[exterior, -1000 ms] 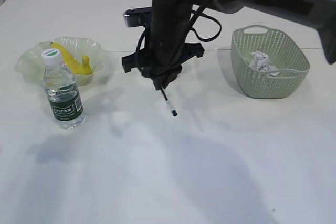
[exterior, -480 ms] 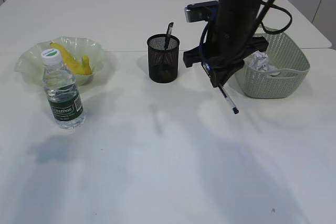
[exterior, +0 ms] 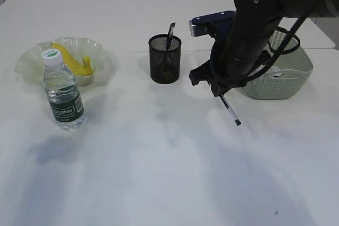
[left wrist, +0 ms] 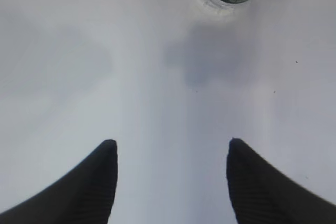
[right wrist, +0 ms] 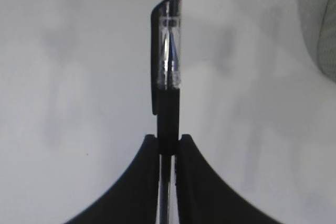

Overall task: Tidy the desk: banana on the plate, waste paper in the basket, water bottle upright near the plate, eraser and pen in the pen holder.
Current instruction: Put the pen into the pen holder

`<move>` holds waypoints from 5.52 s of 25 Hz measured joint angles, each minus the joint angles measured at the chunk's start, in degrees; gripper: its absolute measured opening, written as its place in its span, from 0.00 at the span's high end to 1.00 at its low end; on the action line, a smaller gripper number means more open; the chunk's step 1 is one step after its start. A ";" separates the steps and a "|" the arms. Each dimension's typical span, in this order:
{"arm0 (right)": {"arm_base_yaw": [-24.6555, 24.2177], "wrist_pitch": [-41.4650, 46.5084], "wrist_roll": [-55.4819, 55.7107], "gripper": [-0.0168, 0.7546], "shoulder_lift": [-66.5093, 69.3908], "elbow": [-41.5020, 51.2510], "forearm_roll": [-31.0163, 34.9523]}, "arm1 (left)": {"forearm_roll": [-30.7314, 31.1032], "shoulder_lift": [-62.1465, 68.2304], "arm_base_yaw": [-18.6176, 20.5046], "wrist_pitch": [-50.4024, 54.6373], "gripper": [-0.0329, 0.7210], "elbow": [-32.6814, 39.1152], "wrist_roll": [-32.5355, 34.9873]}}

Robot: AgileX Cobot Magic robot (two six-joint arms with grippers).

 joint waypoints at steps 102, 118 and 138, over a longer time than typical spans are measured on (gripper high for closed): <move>-3.96 -63.07 4.12 0.85 27.25 -20.83 0.30 | 1.51 0.00 0.00 -2.18 0.38 0.00 0.00; -3.96 -63.07 4.12 0.80 27.25 -20.83 -1.21 | 1.51 0.00 0.00 -2.06 0.38 0.00 0.00; -3.96 -46.77 4.12 0.80 19.71 -20.83 -3.79 | 1.51 0.00 0.00 -2.06 0.38 0.00 0.00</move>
